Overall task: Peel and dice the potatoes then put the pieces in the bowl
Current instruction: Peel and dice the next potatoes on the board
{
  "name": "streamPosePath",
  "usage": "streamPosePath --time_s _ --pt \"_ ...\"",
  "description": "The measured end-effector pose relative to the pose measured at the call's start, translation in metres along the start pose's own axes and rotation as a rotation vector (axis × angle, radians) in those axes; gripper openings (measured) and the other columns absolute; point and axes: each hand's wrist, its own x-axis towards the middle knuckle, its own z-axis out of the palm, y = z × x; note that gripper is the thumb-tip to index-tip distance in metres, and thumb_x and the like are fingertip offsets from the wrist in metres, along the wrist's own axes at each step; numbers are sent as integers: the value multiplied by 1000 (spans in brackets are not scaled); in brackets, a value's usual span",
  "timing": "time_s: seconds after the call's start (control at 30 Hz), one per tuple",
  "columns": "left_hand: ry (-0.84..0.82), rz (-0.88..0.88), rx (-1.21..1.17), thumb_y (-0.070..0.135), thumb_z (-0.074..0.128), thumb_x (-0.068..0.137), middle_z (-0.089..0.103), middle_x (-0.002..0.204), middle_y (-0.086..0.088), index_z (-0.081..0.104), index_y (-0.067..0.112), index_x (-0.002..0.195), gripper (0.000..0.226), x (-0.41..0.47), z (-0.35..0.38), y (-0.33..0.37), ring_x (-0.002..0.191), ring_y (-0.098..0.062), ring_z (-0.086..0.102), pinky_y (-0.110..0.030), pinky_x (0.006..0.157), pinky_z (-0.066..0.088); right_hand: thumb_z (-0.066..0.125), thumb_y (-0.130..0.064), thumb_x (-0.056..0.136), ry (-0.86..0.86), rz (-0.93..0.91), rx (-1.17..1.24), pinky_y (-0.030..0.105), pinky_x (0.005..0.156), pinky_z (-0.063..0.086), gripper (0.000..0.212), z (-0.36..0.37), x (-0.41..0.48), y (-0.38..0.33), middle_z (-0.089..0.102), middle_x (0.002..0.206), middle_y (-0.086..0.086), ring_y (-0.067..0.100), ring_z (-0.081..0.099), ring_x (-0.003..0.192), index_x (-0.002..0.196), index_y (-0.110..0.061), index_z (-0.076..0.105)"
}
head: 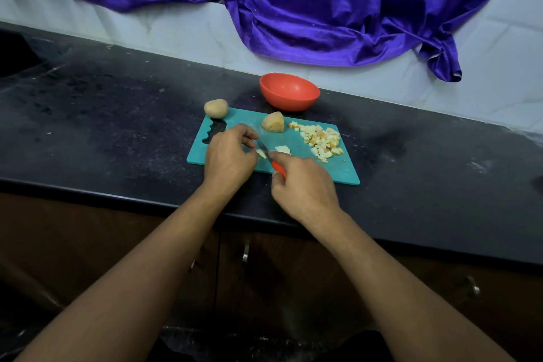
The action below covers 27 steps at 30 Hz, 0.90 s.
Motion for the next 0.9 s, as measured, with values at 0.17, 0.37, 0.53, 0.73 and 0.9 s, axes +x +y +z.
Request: streamPosePath --time_s 0.17,0.37,0.53,0.73,0.9 --pt "-4 0 21 3 67 81 67 82 14 70 25 100 29 2 2 -2 88 -11 66 -41 83 58 51 -32 104 16 -26 -45 36 79 50 50 3 0 -1 67 112 2 20 61 101 153 -34 46" --pt "5 10 37 3 67 81 68 83 13 71 23 101 28 4 4 -4 86 -8 66 -40 82 59 51 -29 104 -48 -43 -86 37 82 49 53 4 3 1 66 116 3 21 60 105 156 -33 42" --pt "12 1 32 4 68 81 68 83 12 71 24 99 27 3 3 -3 84 -8 66 -40 82 59 53 -29 103 -91 -63 -131 37 80 46 56 1 2 4 65 115 4 22 60 104 157 -34 38" --pt "16 -22 21 5 70 82 68 83 13 71 24 100 26 2 1 0 84 -7 66 -39 82 58 51 -28 103 -43 61 -125 41 85 54 53 -1 3 17 64 108 2 20 59 98 154 -34 44" --pt "38 -13 -29 -1 61 81 69 92 9 72 19 101 30 2 -1 1 83 -8 65 -34 84 56 55 -29 101 20 124 50 41 80 56 50 -3 7 27 70 114 -1 21 65 92 150 -36 51"
